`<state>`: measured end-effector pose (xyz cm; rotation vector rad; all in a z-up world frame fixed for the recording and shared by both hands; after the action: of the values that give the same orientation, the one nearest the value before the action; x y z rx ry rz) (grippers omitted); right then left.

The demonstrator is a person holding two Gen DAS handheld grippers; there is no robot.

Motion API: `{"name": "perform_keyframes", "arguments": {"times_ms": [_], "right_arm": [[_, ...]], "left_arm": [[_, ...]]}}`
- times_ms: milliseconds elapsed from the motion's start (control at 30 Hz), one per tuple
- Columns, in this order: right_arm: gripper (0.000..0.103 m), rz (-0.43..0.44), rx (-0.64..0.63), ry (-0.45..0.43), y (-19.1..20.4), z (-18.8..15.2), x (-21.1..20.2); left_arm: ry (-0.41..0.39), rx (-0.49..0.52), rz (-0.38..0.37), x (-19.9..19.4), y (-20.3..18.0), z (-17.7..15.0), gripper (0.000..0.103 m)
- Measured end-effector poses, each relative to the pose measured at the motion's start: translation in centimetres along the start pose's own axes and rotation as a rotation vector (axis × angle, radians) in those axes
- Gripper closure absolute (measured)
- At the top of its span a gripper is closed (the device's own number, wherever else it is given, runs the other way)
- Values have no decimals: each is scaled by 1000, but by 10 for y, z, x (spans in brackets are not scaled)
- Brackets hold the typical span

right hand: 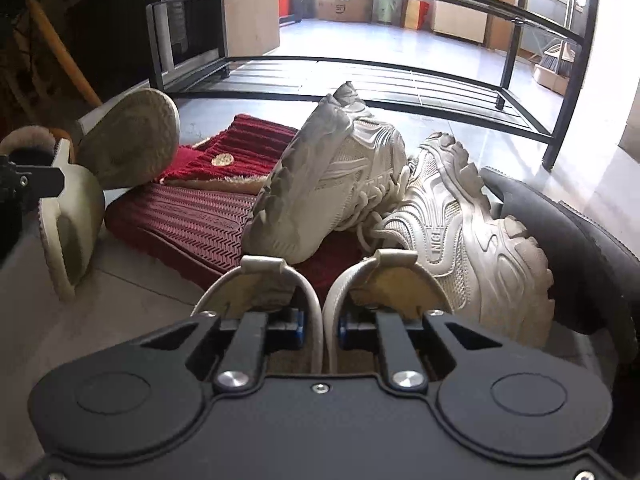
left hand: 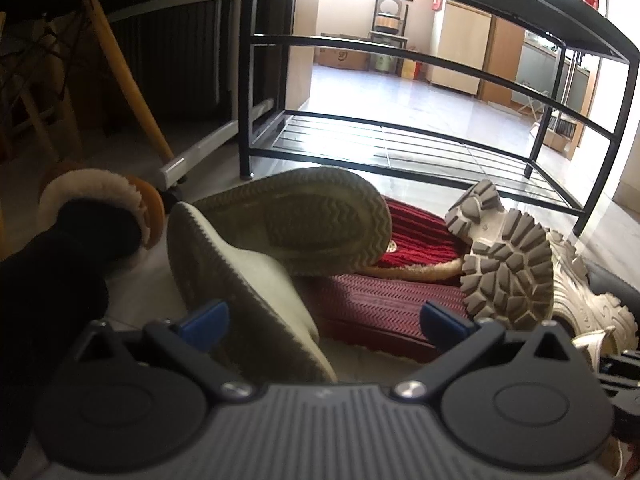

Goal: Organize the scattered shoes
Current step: 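Raise the pair of flats higher with the right gripper, then carry the flats with the right gripper toward the black shoe rack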

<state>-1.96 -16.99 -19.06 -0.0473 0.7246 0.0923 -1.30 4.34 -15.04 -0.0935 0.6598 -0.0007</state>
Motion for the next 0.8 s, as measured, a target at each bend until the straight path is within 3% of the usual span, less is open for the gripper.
{"name": "perform_keyframes", "arguments": {"times_ms": [267,467,800], "right_arm": [[90,5,27,-36,-1,2,-15],[90,20,51,-119,-1,7,-48],[91,8,92,-284,-12,43,-99]], "left_arm": [[0,-2,-3,-1,-2,1,0],[-2,-1,-9,-2,-3,1,0],[-13,-5,-14,-5,-3,3,1]]}}
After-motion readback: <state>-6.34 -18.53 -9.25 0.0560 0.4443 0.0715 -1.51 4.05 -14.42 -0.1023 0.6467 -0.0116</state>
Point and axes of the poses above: each gripper's, at about its wrist camera, not at the fingertips, and x roughly the way its jaws point, y to its left, z to its top, the point moved 7 cm from there along x, roughly the way its jaws point
